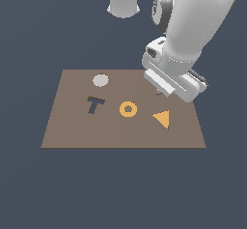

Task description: Insert a designated object into the corresponding slot on a board.

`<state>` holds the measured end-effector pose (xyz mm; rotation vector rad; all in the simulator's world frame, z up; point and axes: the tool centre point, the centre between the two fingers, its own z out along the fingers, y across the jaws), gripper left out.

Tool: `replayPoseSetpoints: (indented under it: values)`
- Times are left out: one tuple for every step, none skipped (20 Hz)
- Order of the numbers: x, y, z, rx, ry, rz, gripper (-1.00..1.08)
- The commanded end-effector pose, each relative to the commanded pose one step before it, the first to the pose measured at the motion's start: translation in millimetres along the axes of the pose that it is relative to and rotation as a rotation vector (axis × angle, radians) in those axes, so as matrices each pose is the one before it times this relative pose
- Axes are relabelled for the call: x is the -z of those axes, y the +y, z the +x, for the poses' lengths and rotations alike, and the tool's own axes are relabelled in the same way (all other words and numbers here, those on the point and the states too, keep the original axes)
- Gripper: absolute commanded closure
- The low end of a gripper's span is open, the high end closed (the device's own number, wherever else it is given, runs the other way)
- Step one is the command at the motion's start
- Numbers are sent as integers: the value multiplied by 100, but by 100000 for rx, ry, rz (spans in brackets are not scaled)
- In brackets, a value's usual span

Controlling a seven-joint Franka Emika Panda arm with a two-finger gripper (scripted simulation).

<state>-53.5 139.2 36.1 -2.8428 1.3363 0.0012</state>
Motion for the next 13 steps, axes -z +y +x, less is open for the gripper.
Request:
replayPoseSetpoints:
  values:
    - [-460, -37, -33, 146, 13, -45, 108]
    - [-98, -4, 11, 0, 0, 0, 108]
    - [-27, -13, -21, 47, 12, 5, 108]
    - [0, 0, 0, 0, 0, 0, -92]
    - [0, 0, 0, 0, 0, 0, -92]
    - [0, 0, 0, 0, 0, 0, -92]
    - [0, 0, 0, 0, 0, 0, -92]
    - [0, 0, 0, 0, 0, 0, -92]
    - [0, 0, 0, 0, 0, 0, -92]
    - [0, 0, 0, 0, 0, 0, -92]
    - [0, 0, 0, 0, 0, 0, -92]
    - [0, 0, 0, 0, 0, 0, -92]
    - [0, 0, 0, 0, 0, 0, -92]
